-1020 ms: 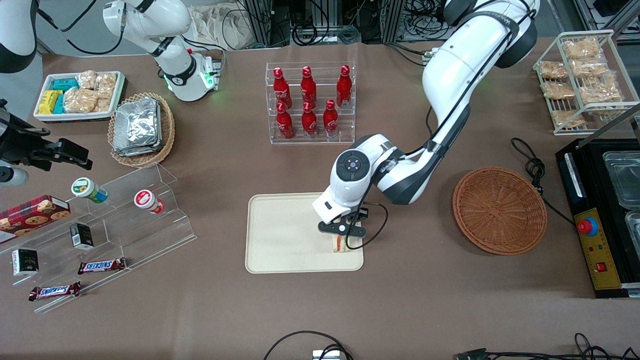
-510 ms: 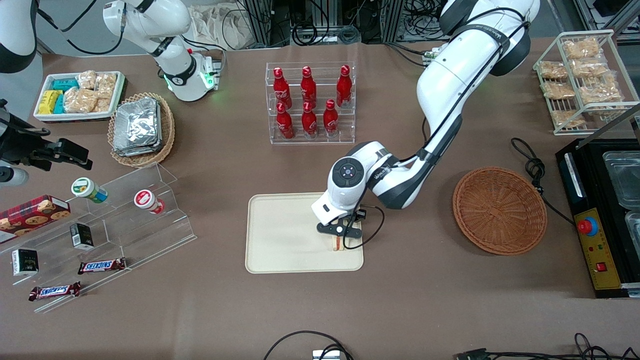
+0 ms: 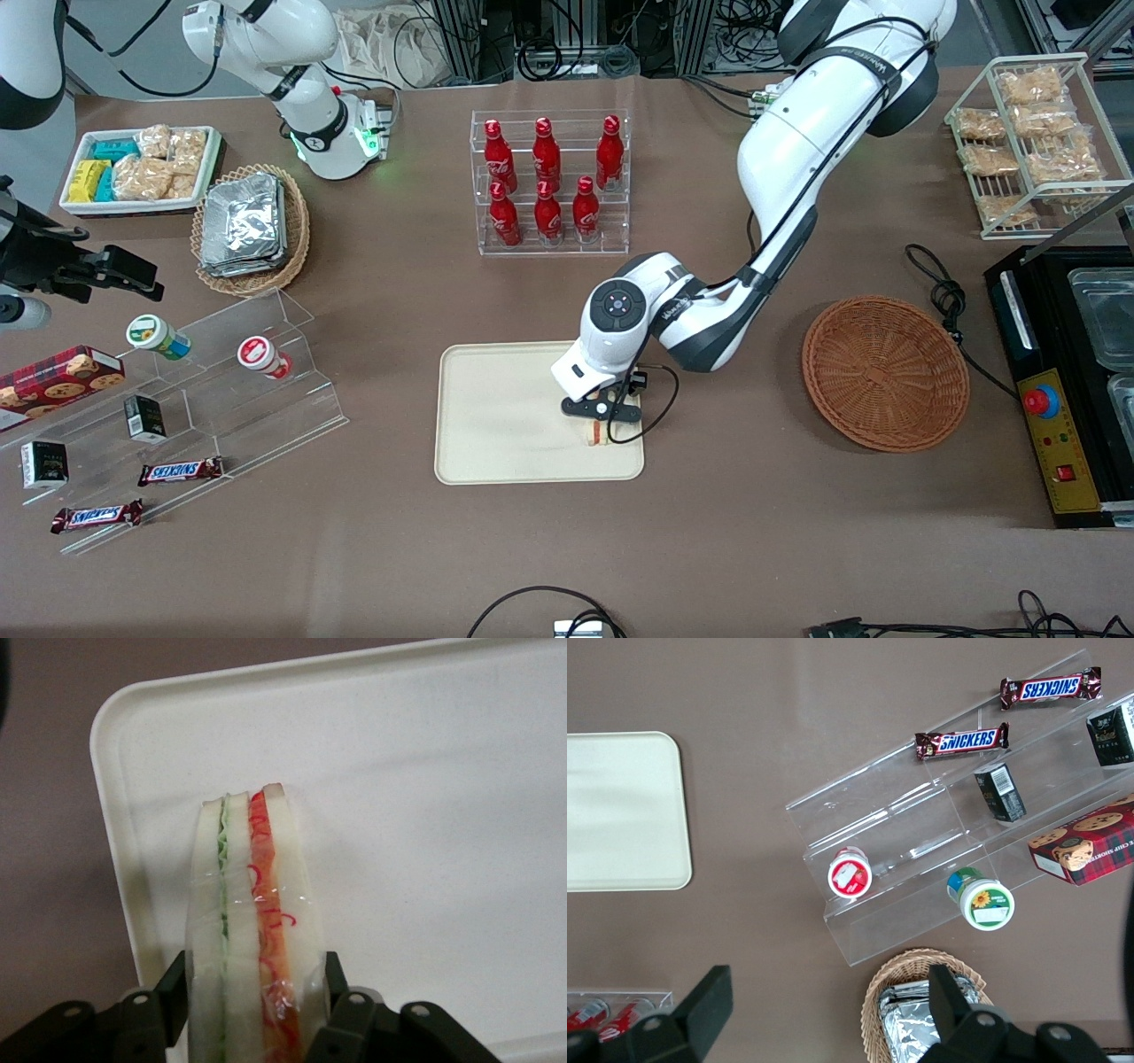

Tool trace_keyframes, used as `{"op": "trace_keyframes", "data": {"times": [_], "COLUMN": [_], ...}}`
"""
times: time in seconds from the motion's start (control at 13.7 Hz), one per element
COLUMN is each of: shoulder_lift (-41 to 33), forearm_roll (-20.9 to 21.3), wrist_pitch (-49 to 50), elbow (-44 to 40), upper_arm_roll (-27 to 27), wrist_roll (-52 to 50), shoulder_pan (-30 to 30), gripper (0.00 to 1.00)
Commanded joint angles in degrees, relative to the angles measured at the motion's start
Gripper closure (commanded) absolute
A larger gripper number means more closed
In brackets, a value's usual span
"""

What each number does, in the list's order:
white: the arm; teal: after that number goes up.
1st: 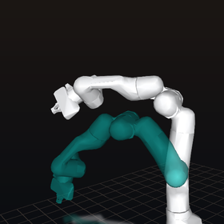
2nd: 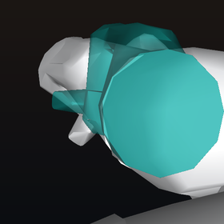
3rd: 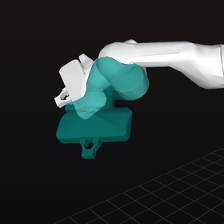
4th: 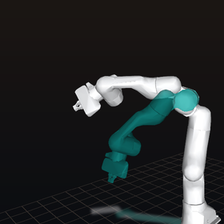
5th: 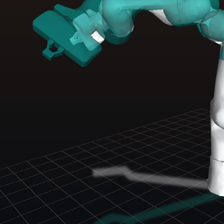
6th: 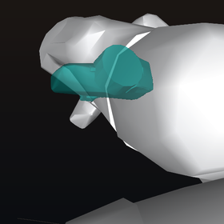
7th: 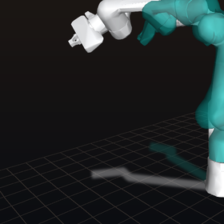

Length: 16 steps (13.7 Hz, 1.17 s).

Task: Place sandwich from basket to tray
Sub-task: 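Lower the sandwich onto the tray and open the left gripper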

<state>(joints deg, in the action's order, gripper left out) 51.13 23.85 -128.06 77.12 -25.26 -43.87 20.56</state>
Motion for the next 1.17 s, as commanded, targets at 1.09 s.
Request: {"op": "trace_keyframes", "data": {"times": [1.09], "shoulder_lift": [-17.46], "forearm_roll": [1.11], "wrist_pitch": [18.97], "elbow": [-2.77], "upper_arm_roll": [8.63], "wrist_roll": [-17.22], "shoulder_pan": [-0.43], "gripper": [0.0]}}
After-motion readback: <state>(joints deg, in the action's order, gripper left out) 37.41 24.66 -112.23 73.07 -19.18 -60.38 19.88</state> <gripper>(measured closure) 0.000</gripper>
